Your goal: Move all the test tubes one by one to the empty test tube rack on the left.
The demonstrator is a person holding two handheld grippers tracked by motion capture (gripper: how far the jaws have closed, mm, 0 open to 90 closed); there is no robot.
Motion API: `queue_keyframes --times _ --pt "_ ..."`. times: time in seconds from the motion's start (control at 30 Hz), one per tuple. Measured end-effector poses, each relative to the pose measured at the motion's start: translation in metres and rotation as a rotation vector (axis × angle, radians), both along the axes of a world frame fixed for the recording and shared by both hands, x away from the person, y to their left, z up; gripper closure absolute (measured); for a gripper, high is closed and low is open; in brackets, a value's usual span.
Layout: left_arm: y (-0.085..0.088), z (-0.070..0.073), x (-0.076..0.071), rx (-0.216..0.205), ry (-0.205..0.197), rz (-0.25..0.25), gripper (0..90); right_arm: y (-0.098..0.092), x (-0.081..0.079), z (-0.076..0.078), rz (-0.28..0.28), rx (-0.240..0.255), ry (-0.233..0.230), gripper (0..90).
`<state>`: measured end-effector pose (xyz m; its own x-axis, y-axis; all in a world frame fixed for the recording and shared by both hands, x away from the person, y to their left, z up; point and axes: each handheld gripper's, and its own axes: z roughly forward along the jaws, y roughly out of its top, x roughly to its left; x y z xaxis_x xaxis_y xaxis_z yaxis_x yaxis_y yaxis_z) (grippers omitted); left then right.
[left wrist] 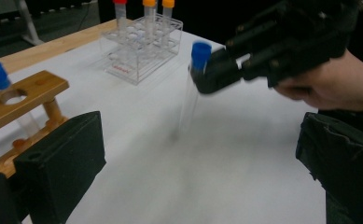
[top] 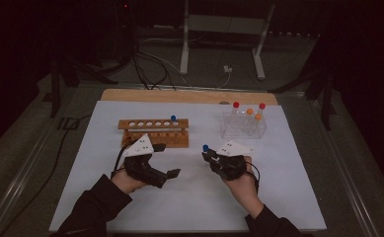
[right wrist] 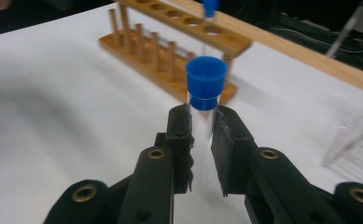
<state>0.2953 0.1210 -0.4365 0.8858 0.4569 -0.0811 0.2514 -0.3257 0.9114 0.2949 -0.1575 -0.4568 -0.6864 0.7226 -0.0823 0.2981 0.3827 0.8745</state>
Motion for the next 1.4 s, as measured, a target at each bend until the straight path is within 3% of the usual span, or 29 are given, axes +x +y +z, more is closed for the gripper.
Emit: queue_keyframes --times 0.13,0.3,0.53,0.87,1.17,1.4 --pt "-0.008 0.002 0.002 -0.022 0.0 -0.014 4.5 0.008 -0.006 -0.002 0.035 0.005 0.01 77.7" --pt "-0.02 0.005 0.003 -0.009 -0.013 -0.027 7.9 0.016 -0.011 -0.004 0.068 0.003 0.018 77.7" --pt "-0.033 0.008 0.008 -0.013 -0.03 -0.025 26.4 0.02 -0.016 -0.002 0.094 0.011 0.016 77.7" --pt "-0.05 0.002 0.013 0.037 -0.041 -0.005 51.5 0.02 -0.018 0.0 0.102 0.014 0.007 77.7" --pt "-0.055 0.002 0.014 0.044 -0.041 -0.034 75.6 0.018 -0.017 0.001 0.096 0.019 0.007 77.6" --pt "-0.054 0.008 0.014 0.07 -0.065 -0.017 77.3 0.017 -0.017 0.002 0.088 0.035 -0.007 73.6"
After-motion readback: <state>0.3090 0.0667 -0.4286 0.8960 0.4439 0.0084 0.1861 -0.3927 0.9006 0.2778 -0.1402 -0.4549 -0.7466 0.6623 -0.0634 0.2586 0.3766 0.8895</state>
